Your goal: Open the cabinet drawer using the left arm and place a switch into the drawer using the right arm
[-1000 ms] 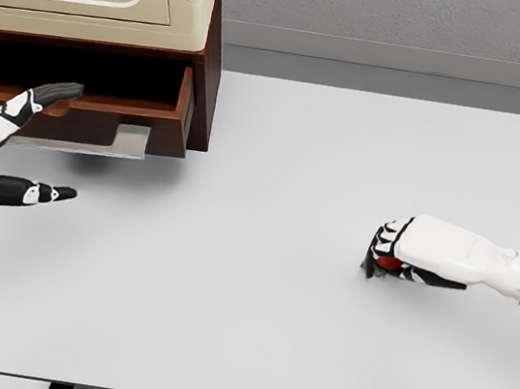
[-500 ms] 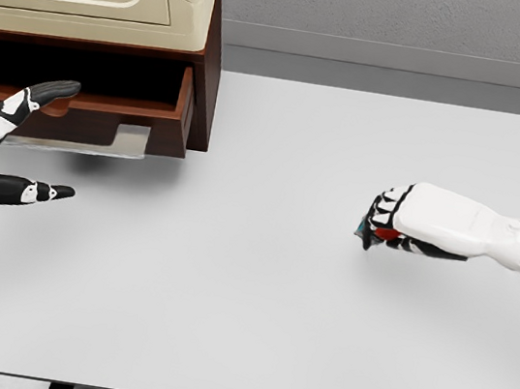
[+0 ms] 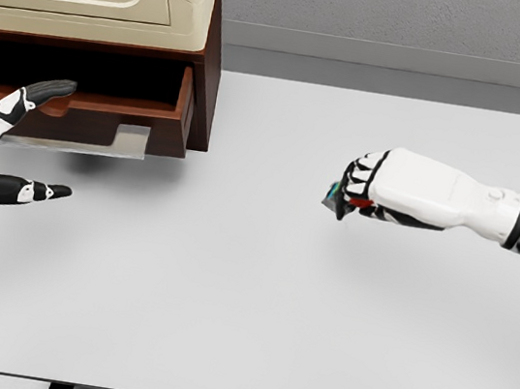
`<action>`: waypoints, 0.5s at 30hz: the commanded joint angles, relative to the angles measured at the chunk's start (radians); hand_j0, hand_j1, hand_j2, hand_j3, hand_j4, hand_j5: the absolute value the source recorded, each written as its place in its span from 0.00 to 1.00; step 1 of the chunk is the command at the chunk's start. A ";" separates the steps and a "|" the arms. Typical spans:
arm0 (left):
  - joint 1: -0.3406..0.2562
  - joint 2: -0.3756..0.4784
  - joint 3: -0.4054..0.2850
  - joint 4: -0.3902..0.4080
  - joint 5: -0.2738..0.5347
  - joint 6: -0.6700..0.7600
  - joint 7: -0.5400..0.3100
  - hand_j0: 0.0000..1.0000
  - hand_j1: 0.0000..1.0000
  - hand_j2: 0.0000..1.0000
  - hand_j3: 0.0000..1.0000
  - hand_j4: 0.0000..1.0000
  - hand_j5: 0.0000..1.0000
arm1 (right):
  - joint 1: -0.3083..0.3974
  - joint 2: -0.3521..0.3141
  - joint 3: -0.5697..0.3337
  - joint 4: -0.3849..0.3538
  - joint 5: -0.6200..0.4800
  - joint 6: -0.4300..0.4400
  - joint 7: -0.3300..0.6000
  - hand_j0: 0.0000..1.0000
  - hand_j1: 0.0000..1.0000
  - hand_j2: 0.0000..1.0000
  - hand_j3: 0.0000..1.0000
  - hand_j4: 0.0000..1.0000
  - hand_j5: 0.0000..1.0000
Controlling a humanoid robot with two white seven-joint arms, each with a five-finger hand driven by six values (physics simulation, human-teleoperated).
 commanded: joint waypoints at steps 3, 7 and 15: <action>0.000 0.001 0.000 0.000 0.008 0.002 0.000 1.00 1.00 1.00 1.00 1.00 1.00 | -0.023 0.023 0.027 0.001 -0.007 0.002 0.000 0.43 0.43 0.43 0.43 0.43 0.43; 0.002 0.001 0.002 0.000 0.008 0.002 0.000 1.00 1.00 1.00 1.00 1.00 1.00 | -0.052 0.043 0.049 0.001 -0.008 0.002 0.000 0.43 0.43 0.43 0.43 0.43 0.43; 0.008 0.001 0.010 0.000 0.008 0.002 0.000 1.00 1.00 1.00 1.00 1.00 1.00 | -0.091 0.072 0.069 0.003 -0.008 0.002 0.000 0.43 0.43 0.43 0.43 0.43 0.43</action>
